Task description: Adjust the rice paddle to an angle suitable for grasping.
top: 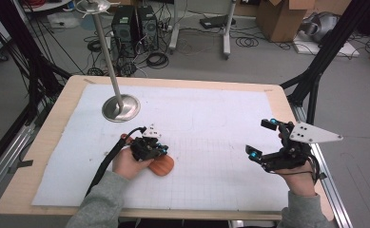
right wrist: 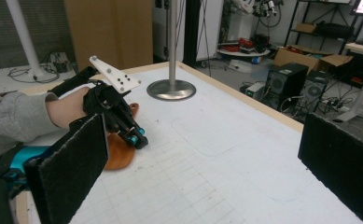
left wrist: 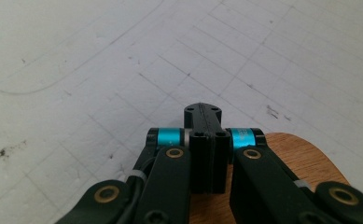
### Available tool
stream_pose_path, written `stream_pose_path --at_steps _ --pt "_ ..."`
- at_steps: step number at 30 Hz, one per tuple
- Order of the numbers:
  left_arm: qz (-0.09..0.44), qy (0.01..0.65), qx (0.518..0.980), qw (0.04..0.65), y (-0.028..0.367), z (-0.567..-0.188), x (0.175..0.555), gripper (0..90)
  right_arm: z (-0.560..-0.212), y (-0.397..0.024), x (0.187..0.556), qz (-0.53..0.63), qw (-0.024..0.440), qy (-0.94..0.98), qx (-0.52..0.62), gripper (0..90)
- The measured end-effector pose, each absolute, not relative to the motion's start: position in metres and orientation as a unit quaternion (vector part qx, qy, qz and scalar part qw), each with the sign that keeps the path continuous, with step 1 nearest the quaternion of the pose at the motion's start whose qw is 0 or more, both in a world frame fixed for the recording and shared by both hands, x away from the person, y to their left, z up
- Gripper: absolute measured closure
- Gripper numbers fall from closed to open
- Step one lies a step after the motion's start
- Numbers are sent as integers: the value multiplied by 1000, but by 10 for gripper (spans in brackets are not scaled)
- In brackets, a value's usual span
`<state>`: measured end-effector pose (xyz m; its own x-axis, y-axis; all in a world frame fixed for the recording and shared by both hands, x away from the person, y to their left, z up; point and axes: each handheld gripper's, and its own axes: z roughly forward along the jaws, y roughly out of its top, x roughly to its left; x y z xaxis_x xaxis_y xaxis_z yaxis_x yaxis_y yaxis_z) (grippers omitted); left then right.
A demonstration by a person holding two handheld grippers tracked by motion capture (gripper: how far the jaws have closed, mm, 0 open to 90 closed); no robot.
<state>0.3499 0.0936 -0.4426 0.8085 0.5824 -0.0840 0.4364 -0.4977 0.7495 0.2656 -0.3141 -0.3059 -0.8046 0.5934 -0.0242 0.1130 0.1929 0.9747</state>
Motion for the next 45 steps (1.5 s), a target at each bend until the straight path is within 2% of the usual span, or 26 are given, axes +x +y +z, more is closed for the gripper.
stream_pose_path --at_steps 17,28,45 --pt "92 296 867 390 108 -440 323 896 -304 -289 288 601 185 750 206 2" --pt "86 305 858 405 125 -442 311 896 -303 -275 298 605 177 752 191 2" --pt "106 325 847 407 157 -441 301 896 -303 -258 309 608 164 757 177 2"
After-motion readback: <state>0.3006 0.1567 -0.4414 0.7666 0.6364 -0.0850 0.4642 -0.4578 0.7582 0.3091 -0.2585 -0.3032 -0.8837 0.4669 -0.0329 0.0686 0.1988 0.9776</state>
